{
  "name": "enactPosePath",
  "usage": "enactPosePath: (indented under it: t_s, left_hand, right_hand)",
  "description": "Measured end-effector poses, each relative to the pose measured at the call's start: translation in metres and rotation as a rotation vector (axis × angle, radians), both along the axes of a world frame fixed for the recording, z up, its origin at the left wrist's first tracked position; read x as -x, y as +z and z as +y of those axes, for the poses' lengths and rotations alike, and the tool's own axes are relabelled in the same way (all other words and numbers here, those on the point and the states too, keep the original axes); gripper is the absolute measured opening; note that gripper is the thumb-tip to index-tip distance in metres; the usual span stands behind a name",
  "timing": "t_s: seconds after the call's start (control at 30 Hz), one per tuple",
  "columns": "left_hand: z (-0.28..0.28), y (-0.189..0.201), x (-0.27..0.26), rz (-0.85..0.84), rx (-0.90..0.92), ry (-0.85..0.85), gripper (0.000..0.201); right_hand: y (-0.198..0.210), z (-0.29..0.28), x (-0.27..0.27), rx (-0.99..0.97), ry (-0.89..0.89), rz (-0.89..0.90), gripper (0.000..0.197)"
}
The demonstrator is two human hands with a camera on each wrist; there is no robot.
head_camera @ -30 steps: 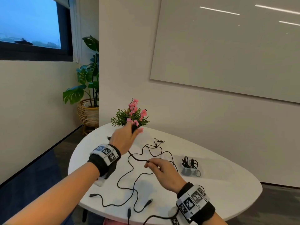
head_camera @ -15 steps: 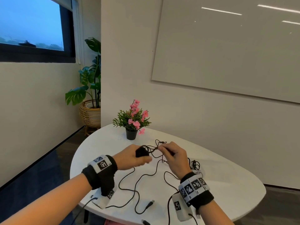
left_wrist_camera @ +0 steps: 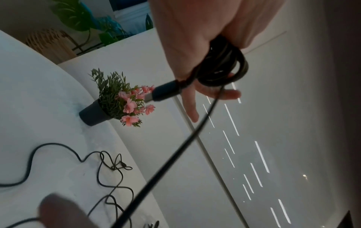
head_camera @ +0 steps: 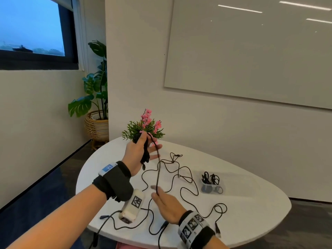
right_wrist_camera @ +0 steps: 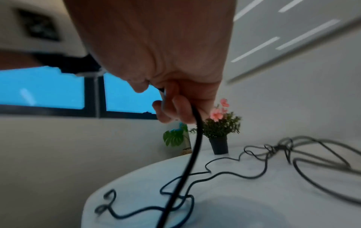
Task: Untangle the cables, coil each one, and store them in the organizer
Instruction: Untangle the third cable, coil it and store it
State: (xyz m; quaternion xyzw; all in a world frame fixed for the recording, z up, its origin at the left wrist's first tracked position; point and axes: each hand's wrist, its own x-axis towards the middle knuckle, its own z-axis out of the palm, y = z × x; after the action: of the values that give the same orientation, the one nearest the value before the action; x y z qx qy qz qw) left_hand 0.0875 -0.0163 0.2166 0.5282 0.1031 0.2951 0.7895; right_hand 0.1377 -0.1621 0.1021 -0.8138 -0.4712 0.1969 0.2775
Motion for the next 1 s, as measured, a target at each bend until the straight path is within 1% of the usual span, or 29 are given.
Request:
enactPosePath:
  t_s: [0.03,0.1,0.13,0.2,0.23,0.27,0.33,0.4,0.43,0.47,0.5,0.53,0.6,0.63,0.67,0.7,0.73,0.77,0.8,0.83,0.9,0.93,0.97,1.0]
  left_hand:
    - [0.000,0.003,-0.001,0.004,0.001,0.030,0.030]
    - [0.000,0.005,-0.004,0.043,-0.030,0.113,0.025]
    - [-0.001,0.006,-0.004,0.076,-0.083,0.159,0.024]
    - [0.007,-0.001,-0.009,0.168,-0.303,0.237,0.022]
    - [0.013,-0.006,-0.010,0.214,-0.454,0.257,0.021]
    - [0.020,-0.012,-0.011,0.255,-0.602,0.258,0.023]
    - [0.029,-0.022,-0.010,0.327,-0.854,0.221,0.030]
    - [0.028,-0.028,-0.009,0.379,-1.058,0.171,0.022]
    - [0.024,-0.030,-0.007,0.398,-1.140,0.134,0.022]
    - [0.018,-0.031,-0.005,0.405,-1.198,0.087,0.027]
    - [0.013,-0.032,-0.003,0.411,-1.223,0.029,0.037]
    - [0.009,-0.034,-0.001,0.400,-1.210,-0.034,0.048]
    - [0.005,-0.037,0.001,0.375,-1.115,-0.143,0.068]
    - [0.004,-0.037,0.003,0.371,-1.088,-0.188,0.074]
    - [0.004,-0.037,0.005,0.384,-1.087,-0.229,0.071]
    - [0.003,-0.036,0.007,0.427,-1.115,-0.267,0.063]
    - [0.002,-0.035,0.009,0.492,-1.188,-0.303,0.053]
    - [0.001,-0.035,0.011,0.560,-1.279,-0.338,0.045]
    - [-0.001,-0.033,0.013,0.597,-1.341,-0.368,0.044]
    - [-0.004,-0.032,0.015,0.599,-1.350,-0.388,0.051]
    - [-0.008,-0.029,0.017,0.562,-1.291,-0.397,0.079]
    - [-0.010,-0.026,0.017,0.570,-1.268,-0.402,0.092]
    - [-0.011,-0.024,0.016,0.599,-1.261,-0.412,0.101]
    - [-0.012,-0.023,0.016,0.619,-1.270,-0.411,0.105]
  right_hand:
    - [-0.003,0.000,0.003,0.081,0.038,-0.068,0.064]
    - [-0.002,-0.001,0.008,0.145,0.092,-0.151,0.070]
    - [0.003,-0.001,0.010,0.152,0.108,-0.182,0.075]
    - [0.021,-0.003,0.010,0.108,0.140,-0.222,0.076]
    - [0.031,-0.004,0.009,0.059,0.163,-0.248,0.072]
    - [0.041,-0.006,0.006,0.001,0.184,-0.276,0.064]
    - [0.058,-0.010,-0.006,-0.123,0.184,-0.310,0.039]
    - [0.070,-0.013,-0.019,-0.257,0.159,-0.310,0.026]
    - [0.076,-0.013,-0.024,-0.312,0.140,-0.301,0.023]
    - [0.080,-0.013,-0.029,-0.365,0.122,-0.290,0.021]
    - [0.083,-0.011,-0.033,-0.406,0.098,-0.285,0.019]
    - [0.083,-0.010,-0.037,-0.442,0.070,-0.283,0.019]
    - [0.080,-0.007,-0.041,-0.484,0.014,-0.292,0.018]
    - [0.078,-0.007,-0.042,-0.500,-0.008,-0.298,0.017]
    - [0.075,-0.007,-0.041,-0.524,-0.030,-0.290,0.016]
    - [0.072,-0.008,-0.041,-0.556,-0.063,-0.252,0.013]
    - [0.070,-0.008,-0.040,-0.602,-0.097,-0.168,0.010]
    - [0.070,-0.009,-0.039,-0.643,-0.120,-0.060,0.014]
    - [0.068,-0.010,-0.038,-0.667,-0.123,0.029,0.022]
    - [0.066,-0.011,-0.038,-0.656,-0.104,0.067,0.027]
    - [0.062,-0.011,-0.036,-0.580,-0.041,0.015,0.028]
    - [0.060,-0.011,-0.033,-0.560,-0.009,-0.028,0.027]
    - [0.059,-0.010,-0.032,-0.564,0.006,-0.052,0.025]
    - [0.058,-0.009,-0.030,-0.590,0.006,-0.051,0.023]
